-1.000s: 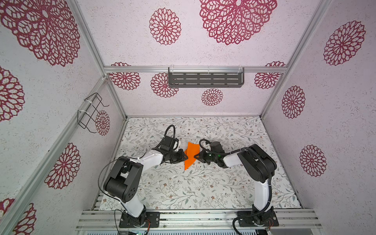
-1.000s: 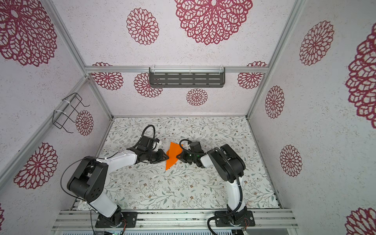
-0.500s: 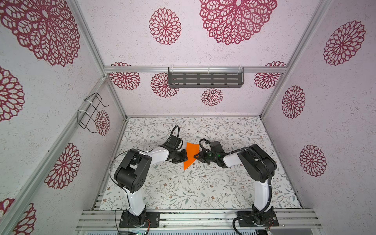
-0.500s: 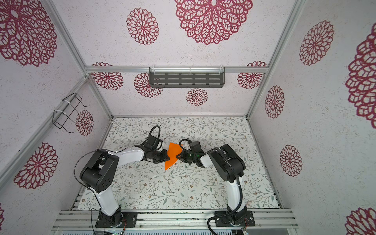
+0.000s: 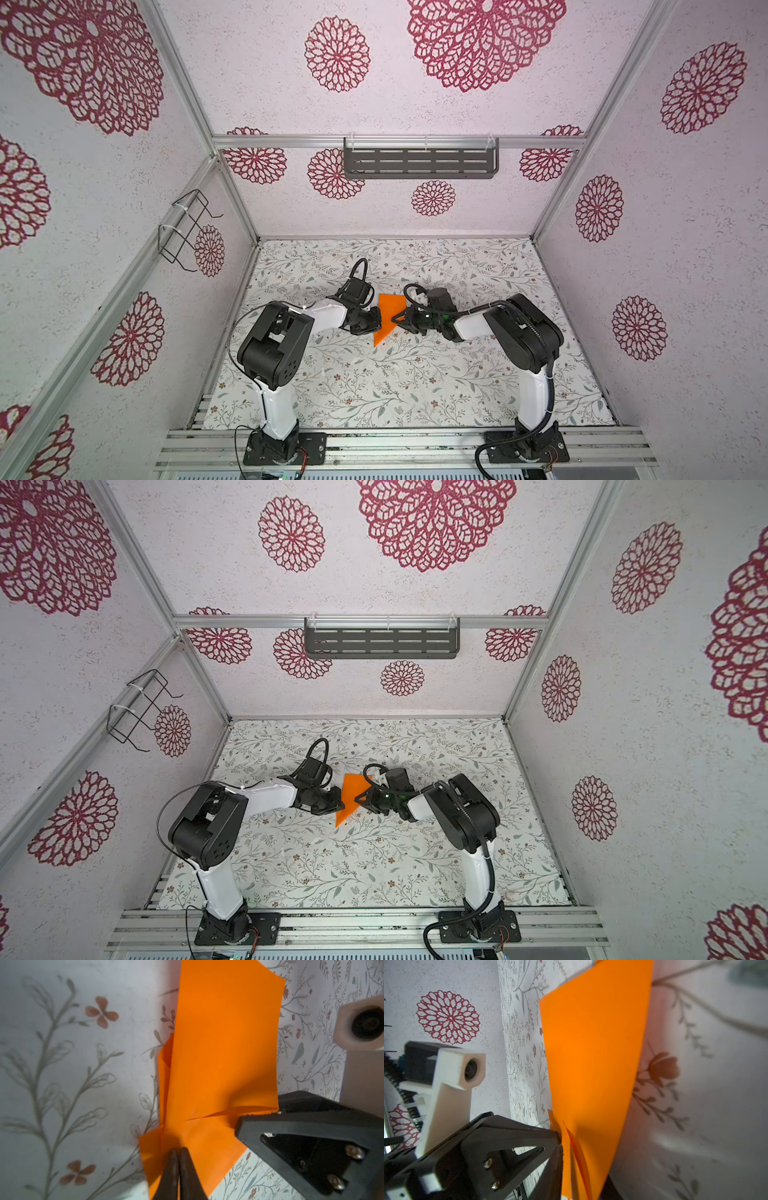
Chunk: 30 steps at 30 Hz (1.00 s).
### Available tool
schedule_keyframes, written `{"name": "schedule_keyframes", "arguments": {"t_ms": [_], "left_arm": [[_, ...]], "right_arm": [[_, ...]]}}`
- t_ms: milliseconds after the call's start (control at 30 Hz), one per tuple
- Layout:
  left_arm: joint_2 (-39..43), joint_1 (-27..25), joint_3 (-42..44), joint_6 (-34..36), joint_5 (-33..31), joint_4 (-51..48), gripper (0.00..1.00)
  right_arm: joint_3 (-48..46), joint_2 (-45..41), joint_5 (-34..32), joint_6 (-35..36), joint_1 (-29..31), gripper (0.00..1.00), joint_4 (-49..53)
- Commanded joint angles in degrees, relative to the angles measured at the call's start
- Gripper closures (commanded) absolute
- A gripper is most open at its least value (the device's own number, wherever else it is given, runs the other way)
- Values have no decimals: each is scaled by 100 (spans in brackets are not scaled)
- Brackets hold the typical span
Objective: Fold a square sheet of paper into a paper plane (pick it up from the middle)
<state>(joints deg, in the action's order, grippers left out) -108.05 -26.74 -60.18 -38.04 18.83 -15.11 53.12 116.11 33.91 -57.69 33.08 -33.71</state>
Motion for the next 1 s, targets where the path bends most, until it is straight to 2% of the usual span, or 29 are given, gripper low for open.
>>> {"name": "schedule_keyframes", "arguments": {"t_ms": [0,200,433,533,767,967], "left_arm": [[-159,3,-116,238,48,-130,92],[-168,2,-228,563,-46,-265,89],[100,-1,-313,759,191,71,74],[232,-32,-176,751,383,451,68],[594,-123,384,1141,273,1267,54],[1057,-208,1060,1589,74,2301,47]], "right_arm": [[152,58,125,-37,32,78,-14],[38,-76,-216,-329,32,89,-127],[-264,-467,-793,-731,14,97,-284],[-344,-608,-1023,-891,13,98,-277],[-476,-942,-1602,-1128,-29,98,139],[-496,-1060,-1973,-1293,-82,98,490]]}}
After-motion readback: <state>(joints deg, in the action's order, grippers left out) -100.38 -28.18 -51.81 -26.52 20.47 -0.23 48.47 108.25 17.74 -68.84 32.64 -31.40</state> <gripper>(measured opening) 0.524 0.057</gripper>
